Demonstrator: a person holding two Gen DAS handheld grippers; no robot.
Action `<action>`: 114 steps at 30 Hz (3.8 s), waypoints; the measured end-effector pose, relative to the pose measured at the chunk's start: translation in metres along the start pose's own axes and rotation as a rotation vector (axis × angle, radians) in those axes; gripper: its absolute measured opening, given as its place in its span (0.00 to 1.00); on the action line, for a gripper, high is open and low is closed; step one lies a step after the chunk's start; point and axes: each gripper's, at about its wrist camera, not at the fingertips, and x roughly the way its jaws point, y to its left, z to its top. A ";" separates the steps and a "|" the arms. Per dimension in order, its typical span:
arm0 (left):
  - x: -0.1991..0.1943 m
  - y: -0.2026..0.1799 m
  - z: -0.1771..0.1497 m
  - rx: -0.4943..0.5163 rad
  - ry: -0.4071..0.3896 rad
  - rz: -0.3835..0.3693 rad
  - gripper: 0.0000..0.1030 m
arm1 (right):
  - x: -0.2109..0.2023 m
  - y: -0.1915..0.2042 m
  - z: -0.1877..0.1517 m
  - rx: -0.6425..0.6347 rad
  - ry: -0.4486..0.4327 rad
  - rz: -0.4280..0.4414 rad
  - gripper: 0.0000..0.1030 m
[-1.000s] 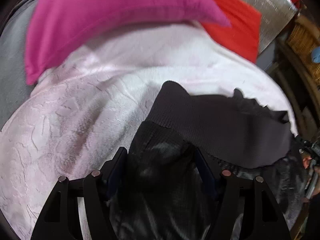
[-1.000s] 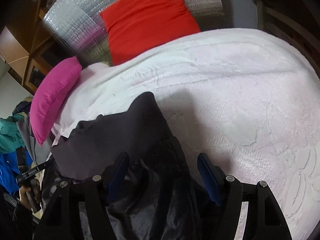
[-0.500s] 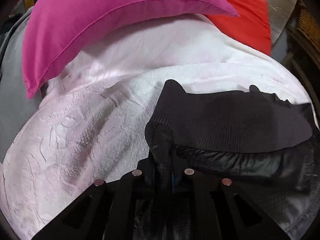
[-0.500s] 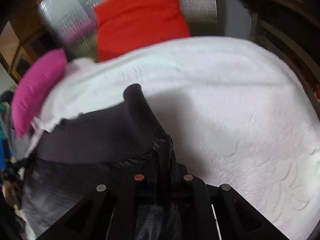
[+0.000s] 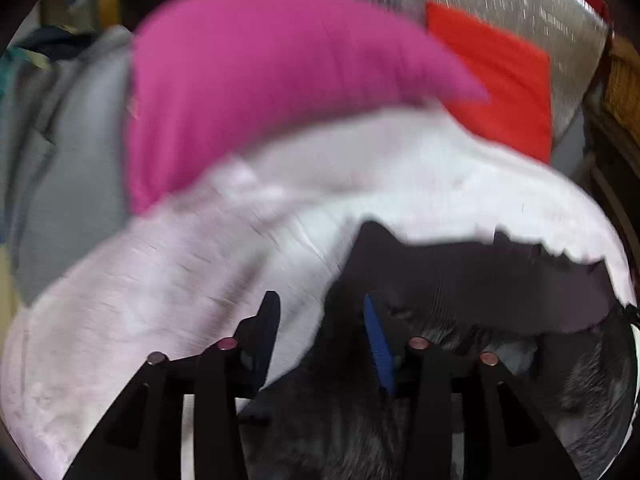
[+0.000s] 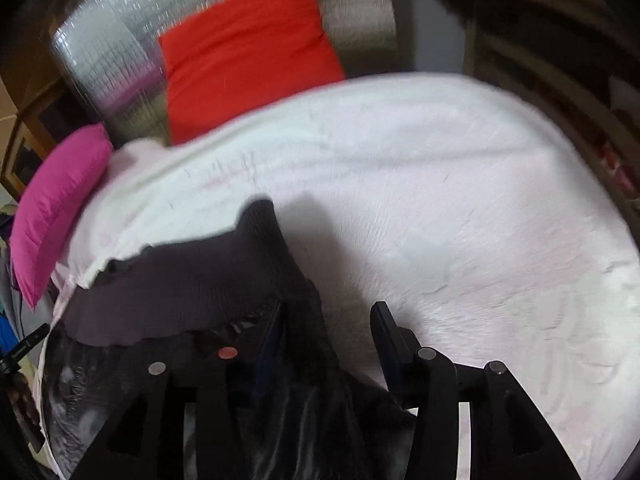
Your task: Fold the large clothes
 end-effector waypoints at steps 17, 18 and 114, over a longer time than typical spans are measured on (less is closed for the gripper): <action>-0.008 -0.143 -0.101 0.280 0.087 -0.054 0.60 | 0.009 0.132 -0.079 -0.360 0.014 -0.061 0.61; -0.004 -0.140 -0.099 0.263 0.095 -0.055 0.60 | 0.017 0.126 -0.075 -0.333 0.034 -0.064 0.61; -0.114 -0.001 -0.170 -0.037 -0.057 0.007 0.62 | -0.127 0.103 -0.191 -0.135 -0.157 0.185 0.74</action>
